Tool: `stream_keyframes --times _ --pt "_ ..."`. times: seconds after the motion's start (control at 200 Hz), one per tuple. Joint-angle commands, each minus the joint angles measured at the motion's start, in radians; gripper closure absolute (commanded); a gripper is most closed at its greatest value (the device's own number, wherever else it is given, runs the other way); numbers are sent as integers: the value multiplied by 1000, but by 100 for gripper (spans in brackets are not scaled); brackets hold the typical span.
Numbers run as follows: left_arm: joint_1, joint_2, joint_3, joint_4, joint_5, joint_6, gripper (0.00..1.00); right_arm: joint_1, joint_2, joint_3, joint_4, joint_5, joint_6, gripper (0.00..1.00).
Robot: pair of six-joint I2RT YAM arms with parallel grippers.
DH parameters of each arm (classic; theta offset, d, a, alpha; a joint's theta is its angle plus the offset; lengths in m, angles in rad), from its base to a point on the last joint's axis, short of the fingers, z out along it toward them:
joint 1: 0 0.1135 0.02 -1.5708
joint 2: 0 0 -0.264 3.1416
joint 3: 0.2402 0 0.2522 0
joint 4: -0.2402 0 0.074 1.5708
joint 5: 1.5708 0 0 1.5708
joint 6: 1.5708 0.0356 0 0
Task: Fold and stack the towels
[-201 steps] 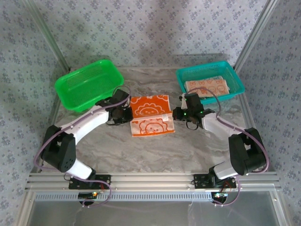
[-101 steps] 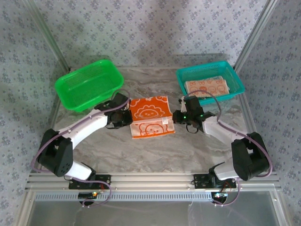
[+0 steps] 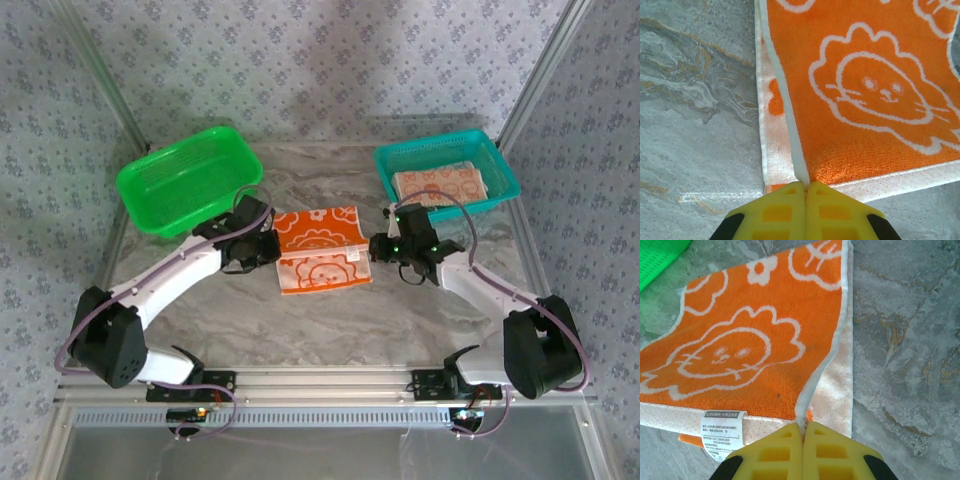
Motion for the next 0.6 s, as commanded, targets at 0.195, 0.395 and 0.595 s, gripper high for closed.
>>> stream_keyframes --times 0.195,0.395,0.595 --pt "-36 34 -77 -4 -32 -38 100 17 37 -65 -13 30 9 100" --pt "-74 55 -121 28 -35 -58 100 42 54 -109 -2 38 18 100" --pt "-99 121 -142 61 -35 -65 100 58 101 -130 22 41 22 100"
